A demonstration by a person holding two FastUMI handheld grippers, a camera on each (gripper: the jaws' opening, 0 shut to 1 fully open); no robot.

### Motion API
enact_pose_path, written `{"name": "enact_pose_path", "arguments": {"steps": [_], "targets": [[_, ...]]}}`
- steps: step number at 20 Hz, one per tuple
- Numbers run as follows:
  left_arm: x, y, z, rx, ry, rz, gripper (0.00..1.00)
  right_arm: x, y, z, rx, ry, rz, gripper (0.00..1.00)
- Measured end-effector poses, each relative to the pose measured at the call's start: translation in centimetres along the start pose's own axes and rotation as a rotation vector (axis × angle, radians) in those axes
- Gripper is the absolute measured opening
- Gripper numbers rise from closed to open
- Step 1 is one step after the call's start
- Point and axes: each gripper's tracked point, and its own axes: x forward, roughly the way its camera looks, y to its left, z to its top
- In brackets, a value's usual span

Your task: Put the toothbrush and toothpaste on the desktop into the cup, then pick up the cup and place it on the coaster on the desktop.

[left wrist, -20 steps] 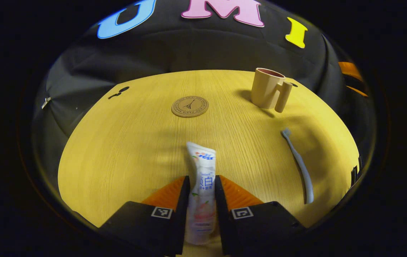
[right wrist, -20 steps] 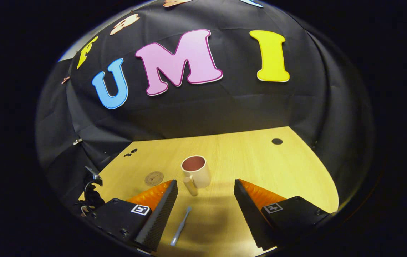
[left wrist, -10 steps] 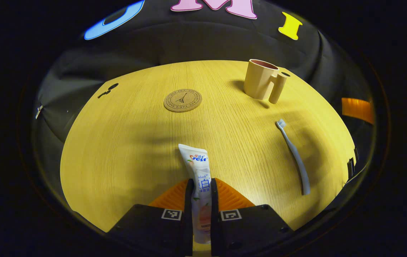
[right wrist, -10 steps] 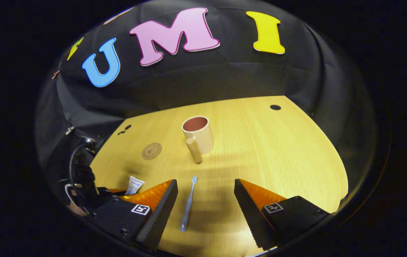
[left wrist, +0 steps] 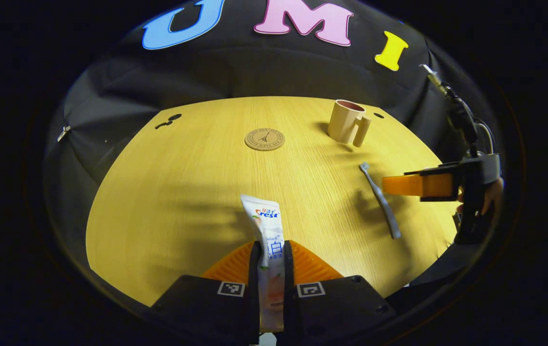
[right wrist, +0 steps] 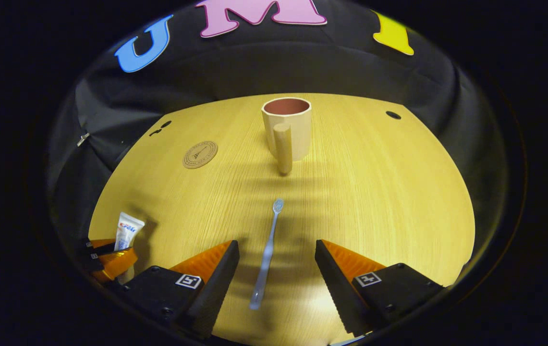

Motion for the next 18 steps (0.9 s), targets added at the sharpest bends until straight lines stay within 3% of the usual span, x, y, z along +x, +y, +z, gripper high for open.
{"name": "enact_pose_path", "arguments": {"steps": [3,9,10,12,15,16,17,18], "targets": [[-0.6,-0.2,-0.5,0.003,-0.012,0.0,0.25,1.6,-1.0,-1.2,-0.034,0.065,-0.055,0.99],[-1.5,-1.3,-1.3,0.027,-0.004,-0.018,0.25,2.5,-0.3,-2.1,-0.092,0.126,-0.064,0.98],[-1.4,-1.7,-1.4,0.036,-0.006,-0.025,0.29,2.4,-0.1,-2.1,-0.103,0.142,-0.065,0.98],[-1.5,-2.2,-1.1,0.056,-0.011,-0.036,0.24,2.6,0.0,-2.1,-0.085,0.157,-0.074,0.96],[-1.5,-2.7,-0.4,0.071,-0.022,-0.054,0.29,2.8,0.2,-2.0,-0.051,0.152,-0.097,0.85],[-1.4,-2.8,-0.2,0.07,-0.028,-0.059,0.25,2.7,0.4,-2.1,-0.043,0.152,-0.102,0.63],[-1.5,-2.8,0.2,0.067,-0.033,-0.063,0.25,2.7,0.5,-2.1,-0.045,0.154,-0.102,0.57],[-1.5,-2.7,0.3,0.065,-0.037,-0.065,0.25,2.8,0.6,-2.1,-0.045,0.157,-0.102,0.41]]}}
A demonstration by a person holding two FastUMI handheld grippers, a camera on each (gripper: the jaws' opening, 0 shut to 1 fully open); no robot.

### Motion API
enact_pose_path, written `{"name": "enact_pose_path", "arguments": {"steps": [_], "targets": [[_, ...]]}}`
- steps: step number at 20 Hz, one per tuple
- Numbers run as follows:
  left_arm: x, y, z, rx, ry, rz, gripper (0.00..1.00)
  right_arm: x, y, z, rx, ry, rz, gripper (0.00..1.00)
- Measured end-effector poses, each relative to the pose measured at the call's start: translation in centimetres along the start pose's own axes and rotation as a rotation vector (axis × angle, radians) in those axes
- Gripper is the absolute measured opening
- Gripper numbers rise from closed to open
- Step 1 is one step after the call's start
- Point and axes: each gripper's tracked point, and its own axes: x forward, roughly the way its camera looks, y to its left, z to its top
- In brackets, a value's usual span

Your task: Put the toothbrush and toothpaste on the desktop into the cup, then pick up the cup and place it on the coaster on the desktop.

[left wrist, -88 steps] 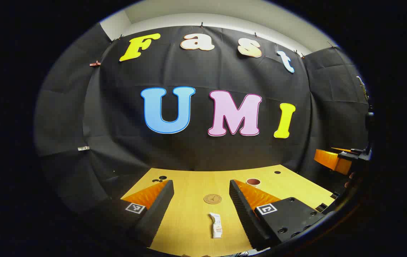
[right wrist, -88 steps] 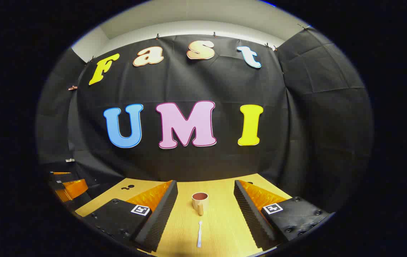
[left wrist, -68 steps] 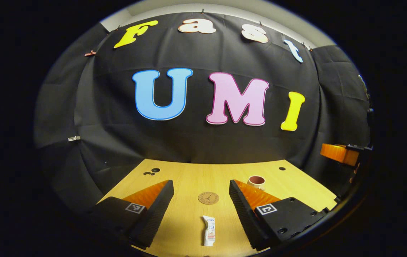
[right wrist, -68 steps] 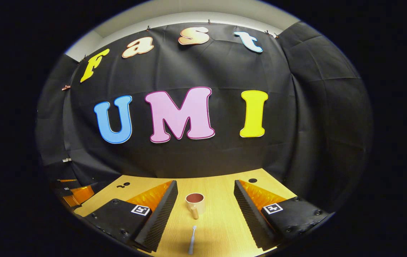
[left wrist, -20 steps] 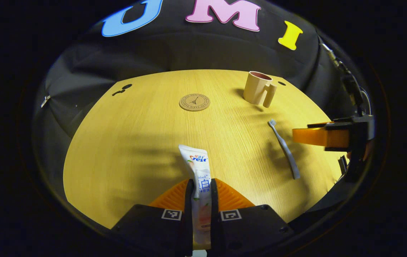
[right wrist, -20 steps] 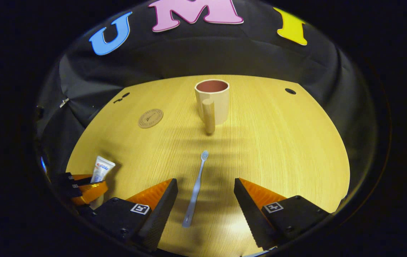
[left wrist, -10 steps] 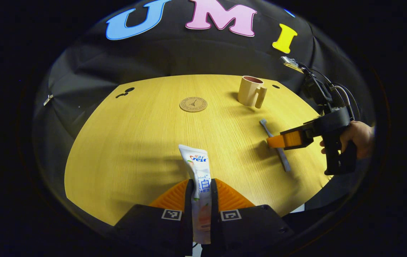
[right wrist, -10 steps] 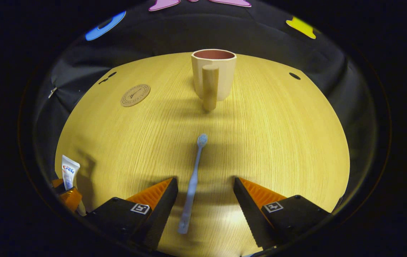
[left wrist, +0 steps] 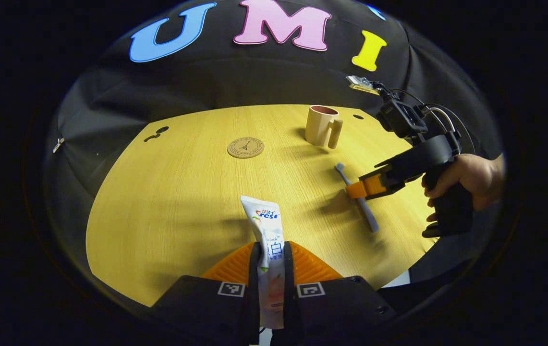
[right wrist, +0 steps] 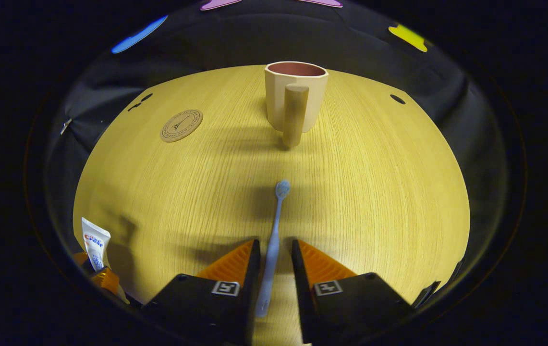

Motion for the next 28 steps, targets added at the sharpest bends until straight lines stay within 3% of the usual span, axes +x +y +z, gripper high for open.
{"name": "enact_pose_path", "arguments": {"steps": [2,3,4,5,6,9,16,19,20,21,28], "targets": [[0.0,0.3,0.1,-0.003,0.0,0.001,0.25,0.1,0.2,-0.2,0.0,0.028,-0.005,0.14],[0.0,0.4,0.1,-0.004,0.002,0.002,0.29,-0.2,0.1,-0.2,0.006,0.032,-0.009,0.13],[-0.1,0.6,0.0,-0.005,0.006,0.007,0.24,-0.3,0.2,-0.4,0.004,0.045,0.0,0.11],[-0.2,0.8,0.0,-0.006,0.007,0.009,0.24,-0.2,0.3,-0.4,-0.006,0.058,0.016,0.14],[-0.2,0.9,0.0,-0.007,0.008,0.011,0.25,-0.2,0.5,-0.5,-0.021,0.061,0.044,0.09],[-0.4,1.2,-0.2,-0.023,0.019,0.023,0.24,-0.4,0.8,-0.6,-0.039,0.054,0.117,0.06],[0.1,0.7,2.1,-0.039,-0.002,0.037,0.25,-1.9,-1.4,-0.5,0.047,0.041,0.169,0.05],[0.4,-0.3,6.0,-0.04,-0.059,0.032,0.25,-3.1,-3.2,0.4,0.063,0.004,0.197,0.05],[0.4,-0.7,7.3,-0.041,-0.081,0.029,0.25,-3.5,-3.7,0.7,0.063,-0.014,0.206,0.0],[0.3,-1.6,9.5,-0.044,-0.119,0.016,0.25,-4.1,-4.4,1.2,0.062,-0.033,0.227,0.05],[2.2,-7.5,22.8,-0.054,-0.298,-0.105,0.24,-6.9,-7.9,4.7,0.168,-0.125,0.295,0.05]]}}
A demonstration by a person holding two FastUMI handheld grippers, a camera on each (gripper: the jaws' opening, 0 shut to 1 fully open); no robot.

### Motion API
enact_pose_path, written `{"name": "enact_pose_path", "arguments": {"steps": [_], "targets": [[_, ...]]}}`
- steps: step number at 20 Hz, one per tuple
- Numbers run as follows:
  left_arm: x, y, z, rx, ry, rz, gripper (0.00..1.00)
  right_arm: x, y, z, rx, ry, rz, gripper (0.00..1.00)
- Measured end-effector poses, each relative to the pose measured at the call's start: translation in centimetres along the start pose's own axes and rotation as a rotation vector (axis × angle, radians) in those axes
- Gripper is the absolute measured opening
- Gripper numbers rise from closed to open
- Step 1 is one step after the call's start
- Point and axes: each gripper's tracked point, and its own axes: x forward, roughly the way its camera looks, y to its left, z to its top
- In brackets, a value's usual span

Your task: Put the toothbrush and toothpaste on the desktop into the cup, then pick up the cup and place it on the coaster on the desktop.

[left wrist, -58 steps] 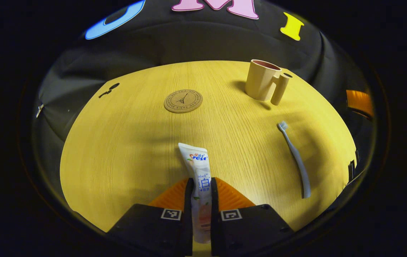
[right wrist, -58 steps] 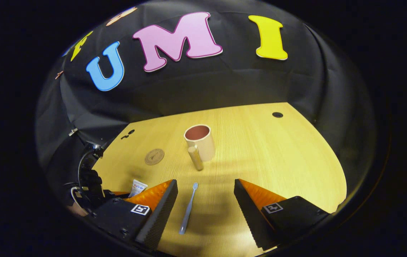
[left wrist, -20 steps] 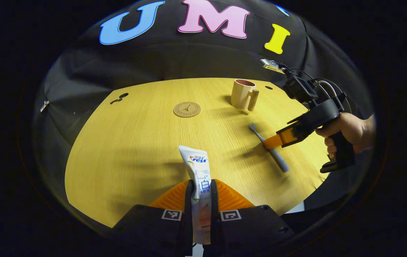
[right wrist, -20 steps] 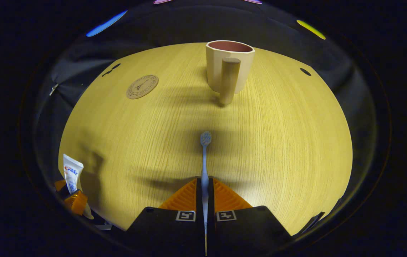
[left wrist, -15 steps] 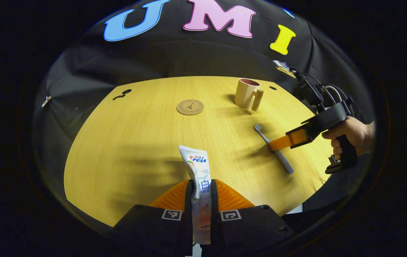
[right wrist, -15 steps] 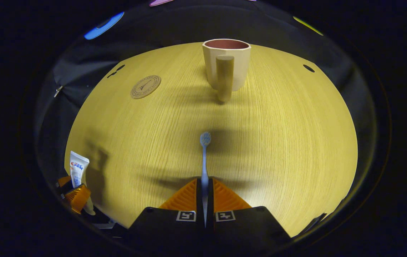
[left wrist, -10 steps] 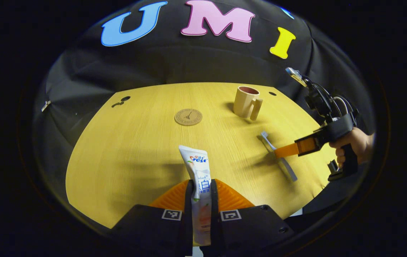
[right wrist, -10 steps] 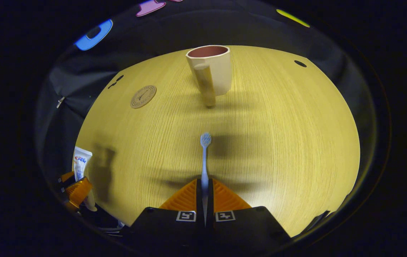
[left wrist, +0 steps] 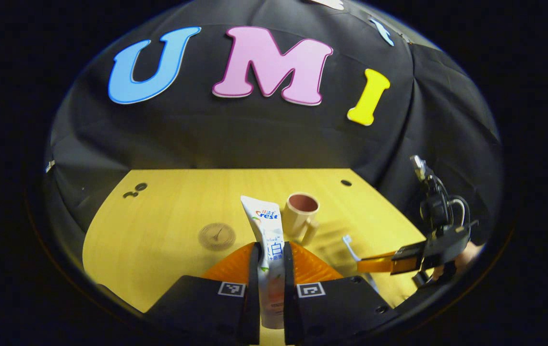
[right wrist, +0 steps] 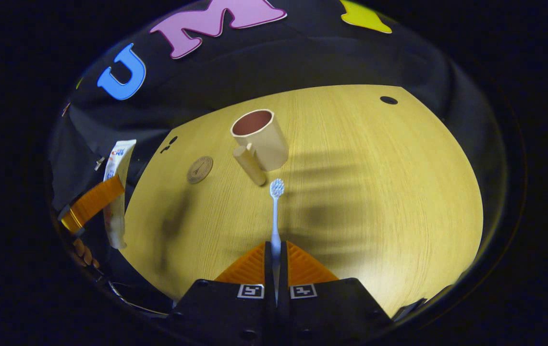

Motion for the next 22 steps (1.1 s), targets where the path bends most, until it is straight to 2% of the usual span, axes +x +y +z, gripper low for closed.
{"name": "enact_pose_path", "arguments": {"steps": [3,5,9,12,13,14,16,22], "targets": [[3.5,-1.6,4.9,0.011,-0.083,-0.046,0.25,-0.6,-0.7,1.2,0.05,-0.017,0.043,0.05],[5.8,-2.6,7.5,0.007,-0.138,-0.076,0.24,-0.6,-1.4,2.1,0.064,-0.032,0.041,0.05],[10.5,-4.1,10.4,0.019,-0.234,-0.147,0.24,0.5,-3.3,2.6,0.108,-0.013,0.05,0.05],[14.5,-4.5,11.0,-0.01,-0.279,-0.186,0.24,1.3,-4.1,2.7,0.109,-0.008,0.059,0.05],[15.8,-4.5,11.1,-0.03,-0.293,-0.195,0.29,1.4,-4.1,2.9,0.114,-0.014,0.069,0.05],[17.1,-4.5,10.9,-0.047,-0.304,-0.203,0.24,1.5,-4.0,3.2,0.114,-0.028,0.077,0.05],[19.5,-4.5,10.3,-0.08,-0.323,-0.22,0.25,1.8,-3.9,3.4,0.115,-0.052,0.091,0.05],[22.7,-3.8,7.3,-0.046,-0.381,-0.222,0.25,3.9,-4.0,3.7,0.156,-0.075,0.131,0.05]]}}
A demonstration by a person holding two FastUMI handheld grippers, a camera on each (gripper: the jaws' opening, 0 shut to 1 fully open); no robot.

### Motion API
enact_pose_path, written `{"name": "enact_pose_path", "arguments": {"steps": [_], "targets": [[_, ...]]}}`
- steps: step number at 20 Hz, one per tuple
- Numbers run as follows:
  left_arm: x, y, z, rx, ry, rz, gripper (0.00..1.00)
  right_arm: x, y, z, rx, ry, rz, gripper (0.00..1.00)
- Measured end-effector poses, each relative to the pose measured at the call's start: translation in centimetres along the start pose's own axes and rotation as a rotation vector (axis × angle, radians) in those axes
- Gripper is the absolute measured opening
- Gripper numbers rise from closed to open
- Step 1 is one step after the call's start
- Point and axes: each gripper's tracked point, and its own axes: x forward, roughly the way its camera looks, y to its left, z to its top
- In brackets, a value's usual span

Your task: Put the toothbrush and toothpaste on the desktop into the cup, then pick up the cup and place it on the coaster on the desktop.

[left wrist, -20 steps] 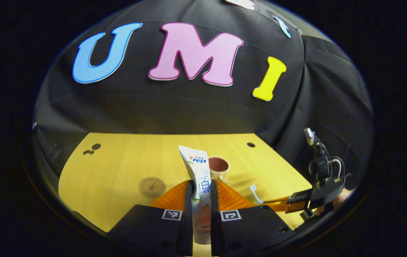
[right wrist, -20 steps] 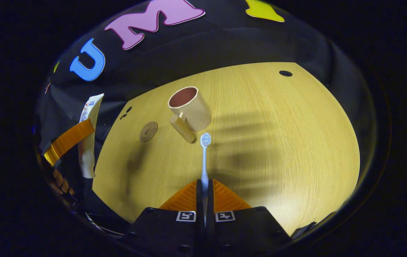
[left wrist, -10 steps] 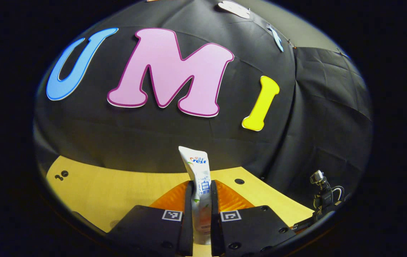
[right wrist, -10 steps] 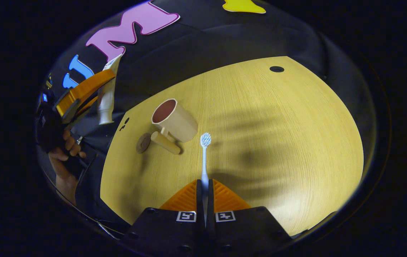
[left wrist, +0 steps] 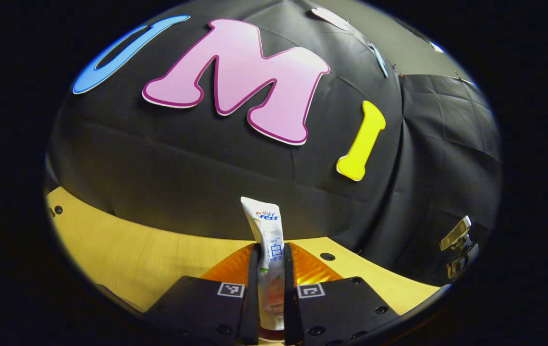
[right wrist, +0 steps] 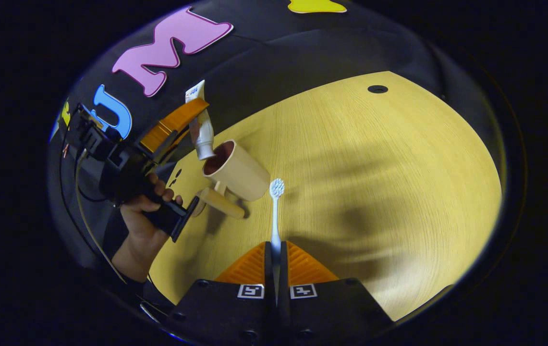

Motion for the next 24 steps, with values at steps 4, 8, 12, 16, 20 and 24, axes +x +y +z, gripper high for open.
{"name": "enact_pose_path", "arguments": {"steps": [4,8,12,16,20,24], "targets": [[-0.3,0.3,-2.2,-0.04,0.002,-0.015,0.29,0.8,0.1,0.3,0.019,-0.011,0.018,0.05],[-1.0,-0.1,-3.2,0.003,0.003,-0.035,0.42,0.8,0.4,0.6,0.005,0.002,0.023,0.05],[-3.0,0.0,-2.6,-0.064,0.003,-0.012,0.86,0.3,1.5,4.6,0.037,-0.113,0.046,0.05],[-6.9,0.5,-0.8,-0.075,-0.037,0.03,0.97,0.4,3.5,9.9,-0.027,-0.256,0.081,0.05],[-11.7,1.2,-0.7,-0.069,-0.034,0.085,0.96,1.8,6.6,14.5,-0.024,-0.399,0.16,0.05],[-15.9,1.7,-1.6,-0.211,0.002,0.105,0.96,2.5,9.3,17.0,-0.016,-0.512,0.239,0.05]]}}
